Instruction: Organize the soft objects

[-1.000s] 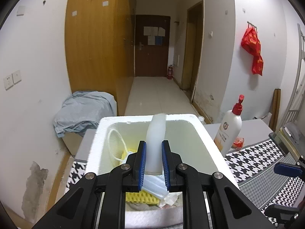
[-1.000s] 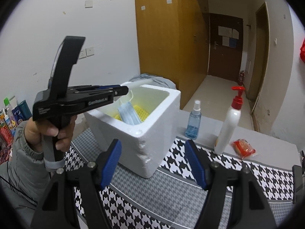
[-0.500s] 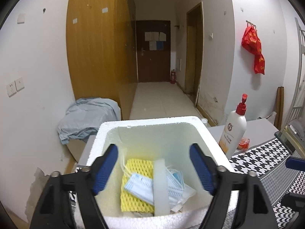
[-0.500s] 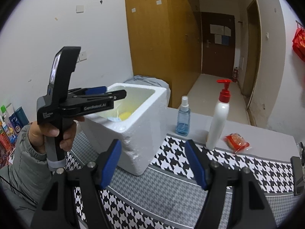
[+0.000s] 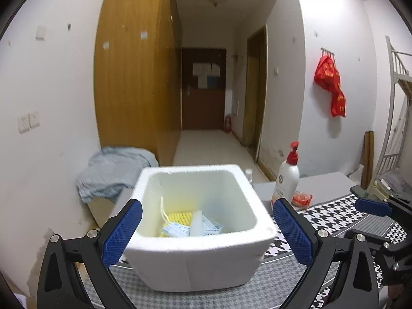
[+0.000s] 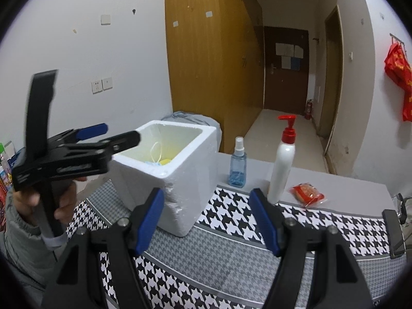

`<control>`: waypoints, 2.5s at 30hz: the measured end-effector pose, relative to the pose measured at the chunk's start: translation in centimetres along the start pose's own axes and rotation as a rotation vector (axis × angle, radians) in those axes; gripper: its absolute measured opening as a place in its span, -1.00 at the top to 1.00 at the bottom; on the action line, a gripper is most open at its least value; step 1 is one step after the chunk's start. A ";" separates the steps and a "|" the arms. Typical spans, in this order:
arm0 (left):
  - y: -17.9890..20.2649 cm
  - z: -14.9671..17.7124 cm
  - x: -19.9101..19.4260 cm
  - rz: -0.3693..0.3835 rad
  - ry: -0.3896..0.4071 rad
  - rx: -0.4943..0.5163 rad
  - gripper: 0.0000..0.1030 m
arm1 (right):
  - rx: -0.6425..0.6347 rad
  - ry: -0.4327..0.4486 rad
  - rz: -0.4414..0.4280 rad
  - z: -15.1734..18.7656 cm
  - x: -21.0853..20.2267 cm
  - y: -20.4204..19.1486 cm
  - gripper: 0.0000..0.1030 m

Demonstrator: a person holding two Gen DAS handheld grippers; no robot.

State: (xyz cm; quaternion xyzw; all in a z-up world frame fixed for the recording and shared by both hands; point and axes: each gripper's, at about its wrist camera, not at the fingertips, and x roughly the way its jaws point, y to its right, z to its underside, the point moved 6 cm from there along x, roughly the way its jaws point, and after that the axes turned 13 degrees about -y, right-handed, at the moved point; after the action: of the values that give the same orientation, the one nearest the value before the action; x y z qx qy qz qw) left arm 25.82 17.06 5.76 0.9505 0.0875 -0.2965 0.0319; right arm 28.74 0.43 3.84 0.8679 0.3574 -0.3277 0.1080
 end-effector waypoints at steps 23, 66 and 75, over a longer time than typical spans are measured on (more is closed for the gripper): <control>3.8 6.7 -12.7 -0.069 0.185 -0.058 -0.98 | 0.052 0.239 0.047 5.6 -11.1 -3.0 -1.00; 5.6 14.4 -13.6 -0.105 0.173 -0.067 -0.98 | 0.061 0.282 0.158 13.2 -11.7 -5.2 -1.00; 5.6 14.4 -13.8 -0.098 0.175 -0.066 -0.98 | 0.061 0.283 0.168 13.2 -11.9 -5.2 -1.00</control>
State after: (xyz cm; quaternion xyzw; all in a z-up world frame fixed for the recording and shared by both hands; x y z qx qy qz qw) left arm 7.66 7.94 1.82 0.9657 0.1462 -0.2106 0.0410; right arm 12.37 -7.95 1.72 0.9351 0.2850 -0.2026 0.0572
